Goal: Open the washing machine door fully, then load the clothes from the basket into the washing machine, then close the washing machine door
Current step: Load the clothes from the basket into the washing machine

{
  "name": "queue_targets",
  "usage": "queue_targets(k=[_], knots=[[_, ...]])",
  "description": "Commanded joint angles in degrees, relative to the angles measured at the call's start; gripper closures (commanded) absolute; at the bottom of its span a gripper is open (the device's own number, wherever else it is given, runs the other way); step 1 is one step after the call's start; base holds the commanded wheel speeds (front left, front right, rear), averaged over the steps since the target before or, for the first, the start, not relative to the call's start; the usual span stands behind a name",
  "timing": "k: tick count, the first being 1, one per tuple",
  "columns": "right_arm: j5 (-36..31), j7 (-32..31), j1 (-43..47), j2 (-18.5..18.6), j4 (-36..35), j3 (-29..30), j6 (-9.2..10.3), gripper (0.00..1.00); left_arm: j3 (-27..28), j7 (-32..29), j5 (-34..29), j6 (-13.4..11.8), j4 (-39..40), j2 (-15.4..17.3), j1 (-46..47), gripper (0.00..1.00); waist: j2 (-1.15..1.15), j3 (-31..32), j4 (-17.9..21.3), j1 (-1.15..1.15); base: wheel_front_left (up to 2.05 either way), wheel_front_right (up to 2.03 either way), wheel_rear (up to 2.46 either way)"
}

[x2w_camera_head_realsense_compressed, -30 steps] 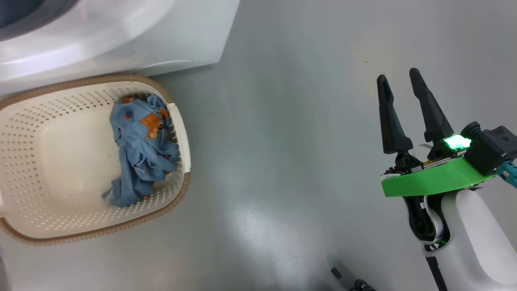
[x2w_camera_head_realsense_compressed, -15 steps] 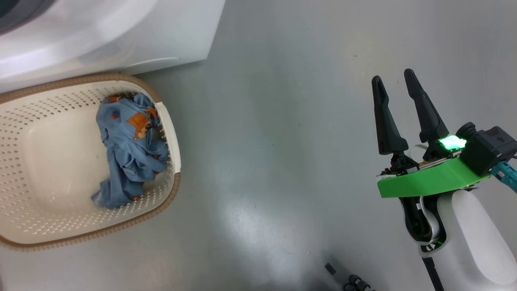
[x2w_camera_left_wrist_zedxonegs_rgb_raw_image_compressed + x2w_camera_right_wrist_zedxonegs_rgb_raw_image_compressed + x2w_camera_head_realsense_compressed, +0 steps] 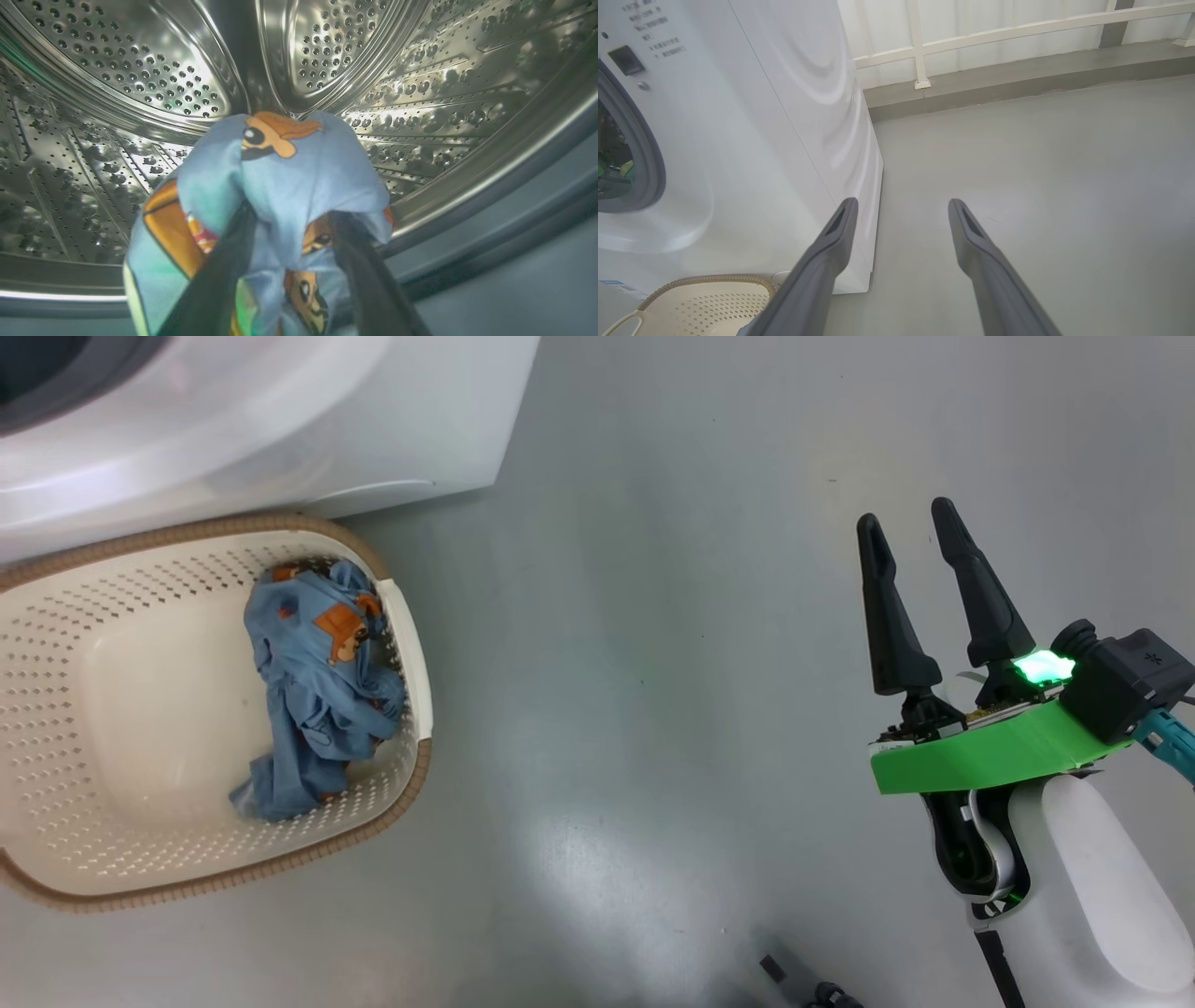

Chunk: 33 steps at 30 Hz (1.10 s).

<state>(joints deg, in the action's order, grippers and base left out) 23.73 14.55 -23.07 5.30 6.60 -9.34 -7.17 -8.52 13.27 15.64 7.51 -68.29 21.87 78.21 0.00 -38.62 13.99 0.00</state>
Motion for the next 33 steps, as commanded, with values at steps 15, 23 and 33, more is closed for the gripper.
queue_targets(k=[15, 23, 33], knots=[[0.2, 0.4, 0.5, 1.0, -1.0, -0.4, -0.32, 0.0, -1.1, 1.7, 9.2, 0.0, 4.8, 1.5, -3.0, 0.0, 0.0, 2.2, -2.0, 0.0, 0.0, 0.0, 0.0], [0.0, 0.4, 0.4, 1.7, -1.1, 0.3, -0.32, 0.0, 5.5, 1.7, 9.1, 0.0, 16.6, 0.4, -12.0, 0.0, 0.0, 3.2, -3.6, 0.0, 0.0, 0.0, 0.0], [-0.2, 0.4, 1.3, 3.3, -0.4, 0.6, -0.32, 0.0, 11.5, 1.7, 6.4, 0.0, 24.8, -2.8, -22.6, 0.0, 0.0, 7.4, -5.1, 0.0, 0.0, 0.0, 0.0]])
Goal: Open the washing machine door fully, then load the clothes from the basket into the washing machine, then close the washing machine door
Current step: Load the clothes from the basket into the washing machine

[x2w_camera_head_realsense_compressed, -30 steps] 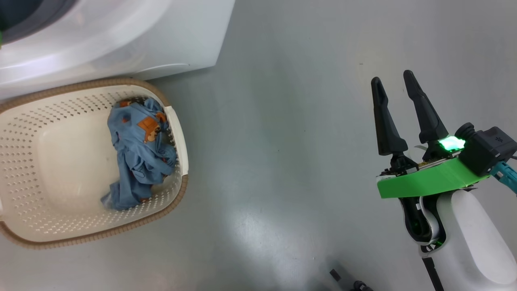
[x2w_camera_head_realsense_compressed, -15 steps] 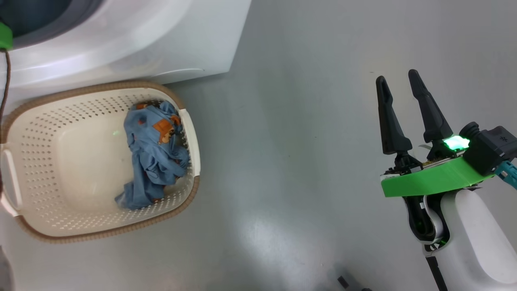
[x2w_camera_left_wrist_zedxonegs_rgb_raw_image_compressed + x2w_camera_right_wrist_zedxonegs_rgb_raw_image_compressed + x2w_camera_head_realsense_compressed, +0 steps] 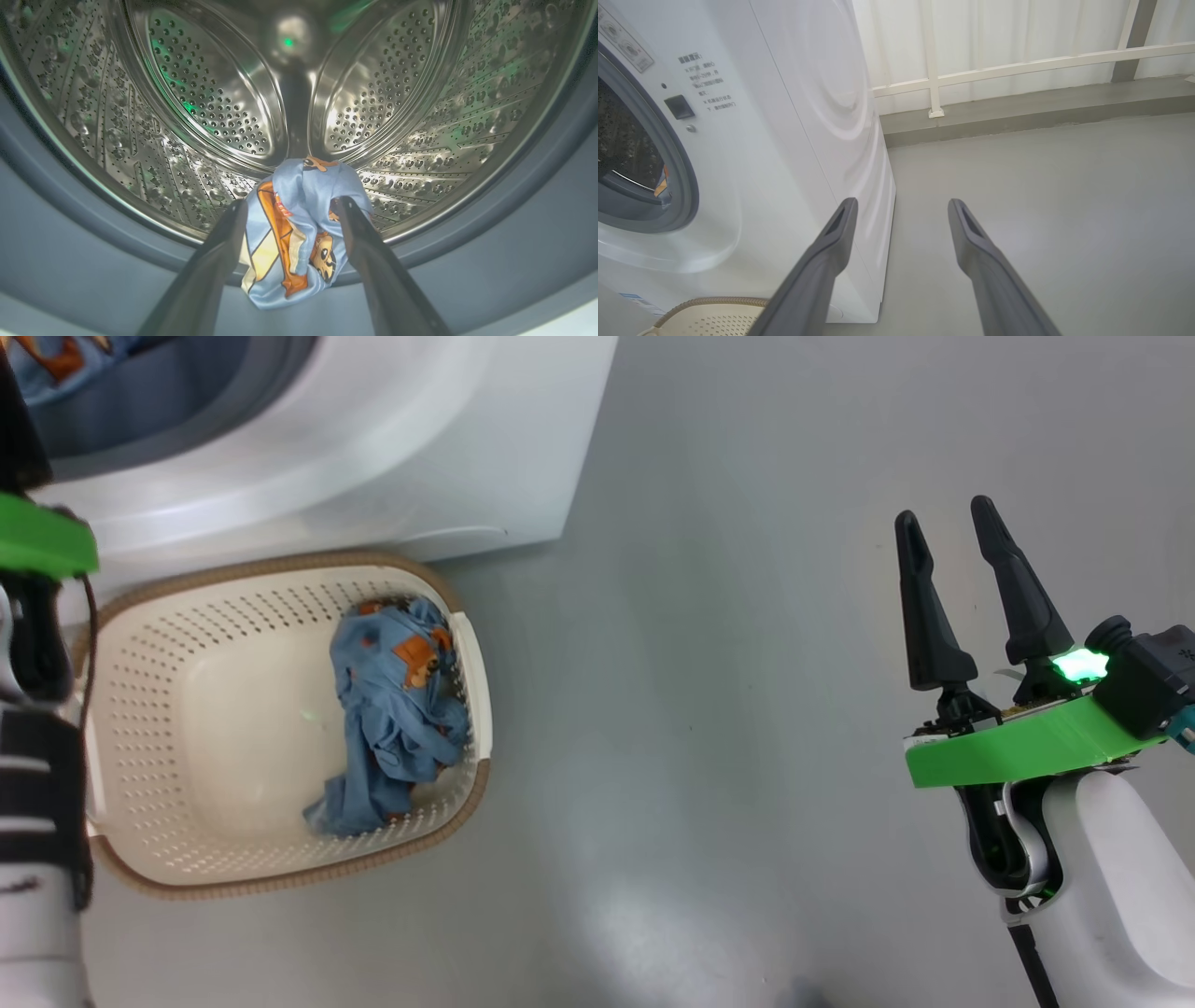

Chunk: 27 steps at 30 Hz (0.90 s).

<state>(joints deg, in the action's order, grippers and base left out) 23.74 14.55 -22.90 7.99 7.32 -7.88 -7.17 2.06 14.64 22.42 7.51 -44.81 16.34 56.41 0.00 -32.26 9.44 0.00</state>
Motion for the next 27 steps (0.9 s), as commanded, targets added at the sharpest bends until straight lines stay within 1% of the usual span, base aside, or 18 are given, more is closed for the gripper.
queue_targets(k=[1, 7, 17, 23, 27], knots=[[-0.2, 0.4, 1.3, 0.8, -1.0, -0.9, -0.32, 0.0, 1.4, 0.4, -0.5, 0.0, 2.0, 2.3, -1.8, 0.0, 0.0, 1.6, -0.7, 0.0, 0.0, 0.0, 0.0], [-0.1, 0.4, 2.8, 1.9, -0.2, -1.4, -0.32, 0.0, 2.8, 0.4, -1.6, 0.0, 5.5, 0.8, -8.7, 0.0, 0.0, 5.9, -1.5, 0.0, 0.0, 0.0, 0.0], [0.4, 0.4, 6.5, 3.8, 1.2, -1.6, -0.32, 0.0, 3.2, 0.4, -3.1, 0.0, 9.8, -1.2, -20.5, 0.0, 0.0, 14.1, -2.9, 0.0, 0.0, 0.0, 0.0], [0.6, 0.4, 9.1, 4.8, 1.5, -1.0, -0.32, 0.0, 3.9, 0.4, -2.8, 0.0, 12.5, -2.9, -26.3, 0.0, 0.0, 17.9, -4.2, 0.0, 0.0, 0.0, 0.0], [0.6, 0.4, 10.2, 5.3, 1.7, -0.9, -0.32, 0.0, 3.9, 0.4, -2.9, 0.0, 13.8, -3.2, -29.1, 0.0, 0.0, 19.4, -4.7, 0.0, 0.0, 0.0, 0.0]])
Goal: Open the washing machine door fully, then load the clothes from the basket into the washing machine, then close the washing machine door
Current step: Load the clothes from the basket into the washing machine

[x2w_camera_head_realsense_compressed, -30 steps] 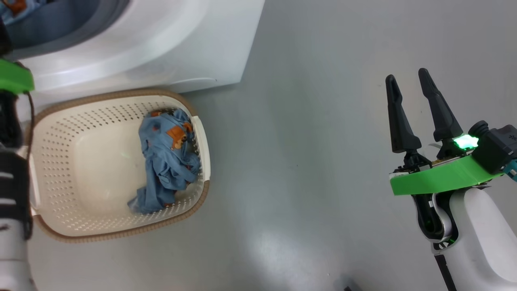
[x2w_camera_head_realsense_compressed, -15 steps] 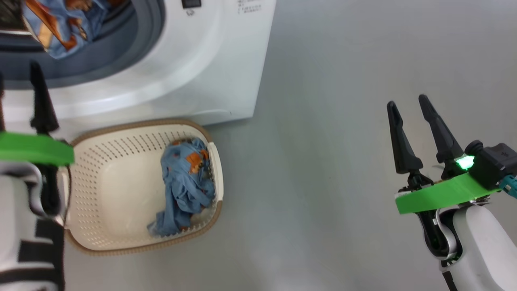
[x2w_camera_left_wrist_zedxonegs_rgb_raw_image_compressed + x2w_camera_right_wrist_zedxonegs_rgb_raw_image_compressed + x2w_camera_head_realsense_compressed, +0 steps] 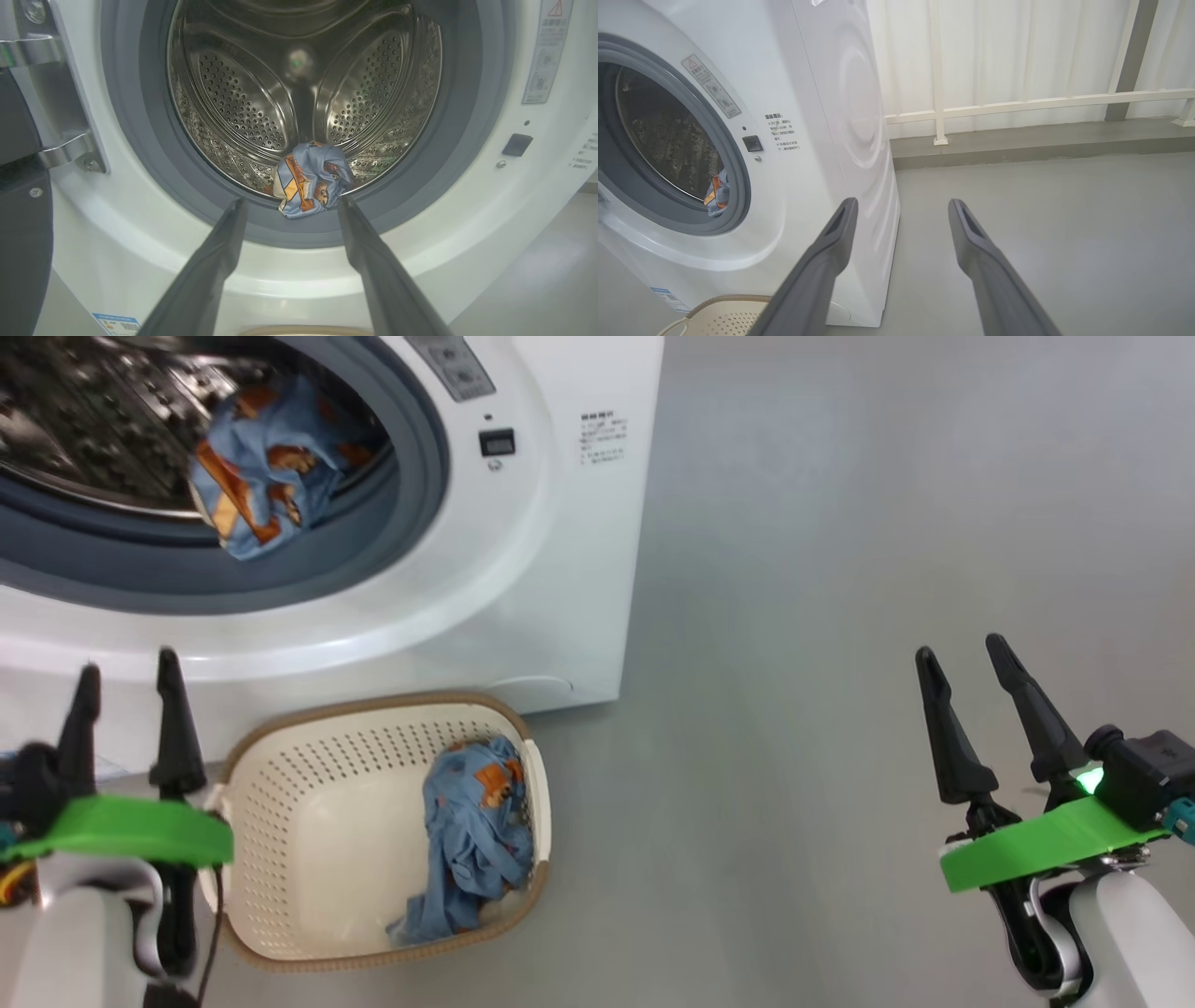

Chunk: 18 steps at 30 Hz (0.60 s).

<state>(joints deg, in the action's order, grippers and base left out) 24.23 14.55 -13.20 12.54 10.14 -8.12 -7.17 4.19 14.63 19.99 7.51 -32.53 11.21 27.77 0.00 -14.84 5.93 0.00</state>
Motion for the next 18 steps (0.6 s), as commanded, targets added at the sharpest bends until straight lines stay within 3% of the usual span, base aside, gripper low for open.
queue_targets(k=[1, 18], knots=[[0.2, 0.4, 0.9, 0.8, -1.1, -0.8, -0.32, 0.0, 1.6, 0.4, -0.6, 0.0, 1.8, 1.9, -1.3, 0.0, 0.0, 2.4, -1.3, 0.0, 0.0, 0.0, 0.0], [1.0, 0.4, 6.4, 0.9, -0.8, -0.7, -0.32, 0.0, 0.7, 0.4, -0.8, 0.0, 7.4, 1.2, -12.7, 0.0, 0.0, 8.6, -2.5, 0.0, 0.0, 0.0, 0.0]])
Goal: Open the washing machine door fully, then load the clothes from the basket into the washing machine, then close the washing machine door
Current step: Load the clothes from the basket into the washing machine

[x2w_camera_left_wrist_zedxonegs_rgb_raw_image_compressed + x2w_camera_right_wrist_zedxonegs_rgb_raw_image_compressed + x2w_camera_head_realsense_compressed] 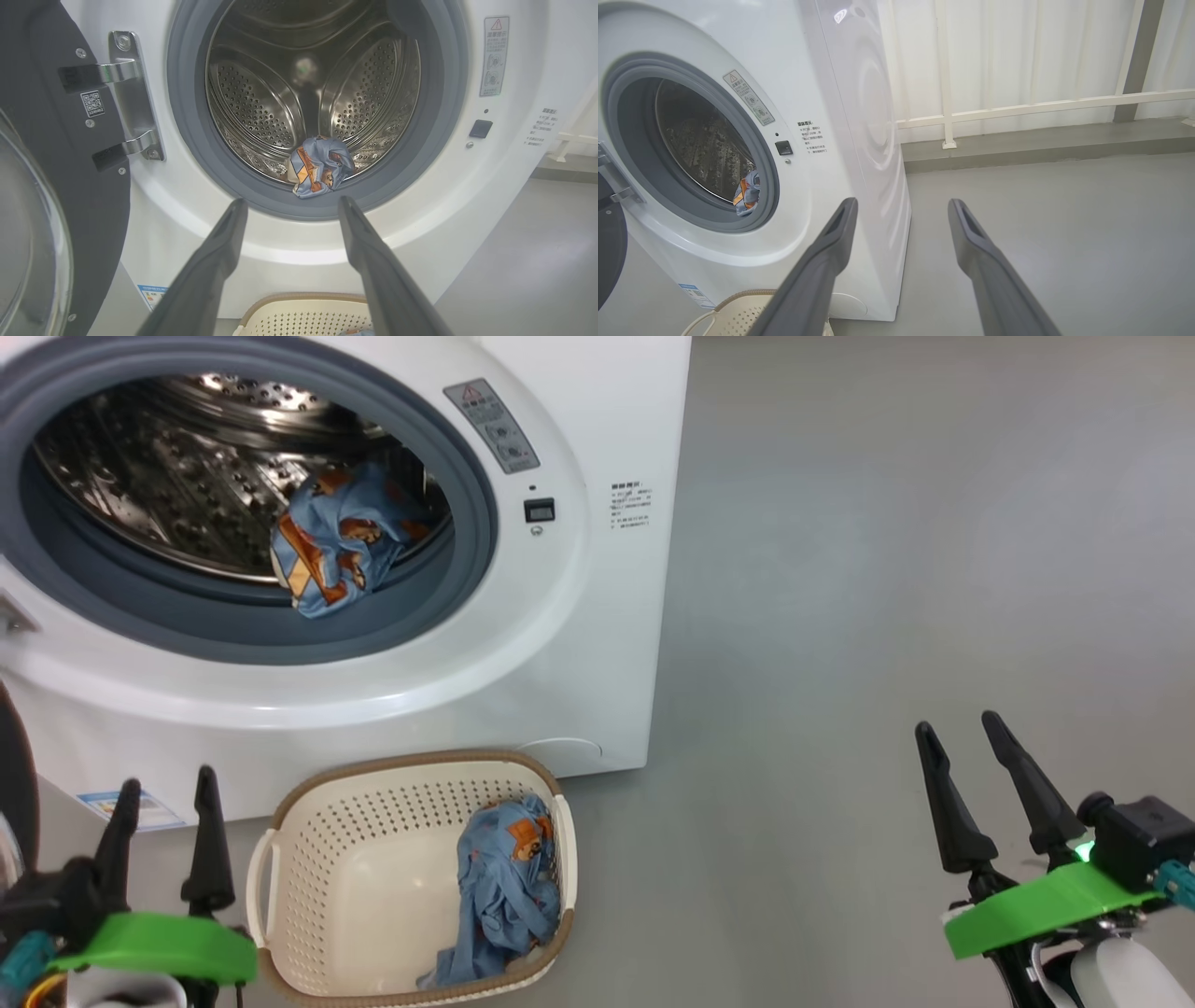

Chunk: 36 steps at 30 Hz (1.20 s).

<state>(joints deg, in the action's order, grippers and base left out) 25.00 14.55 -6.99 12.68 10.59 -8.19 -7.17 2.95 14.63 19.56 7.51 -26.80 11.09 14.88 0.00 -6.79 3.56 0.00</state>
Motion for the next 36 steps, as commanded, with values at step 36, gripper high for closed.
queue_targets(k=[36], knots=[[0.0, 0.4, 1.7, 0.5, -2.0, 1.1, -0.32, 0.0, 5.2, 0.4, -1.1, 0.0, 9.2, -0.5, -7.7, 0.0, 0.0, 0.2, -0.7, 0.0, 0.0, 0.0, 0.0]])
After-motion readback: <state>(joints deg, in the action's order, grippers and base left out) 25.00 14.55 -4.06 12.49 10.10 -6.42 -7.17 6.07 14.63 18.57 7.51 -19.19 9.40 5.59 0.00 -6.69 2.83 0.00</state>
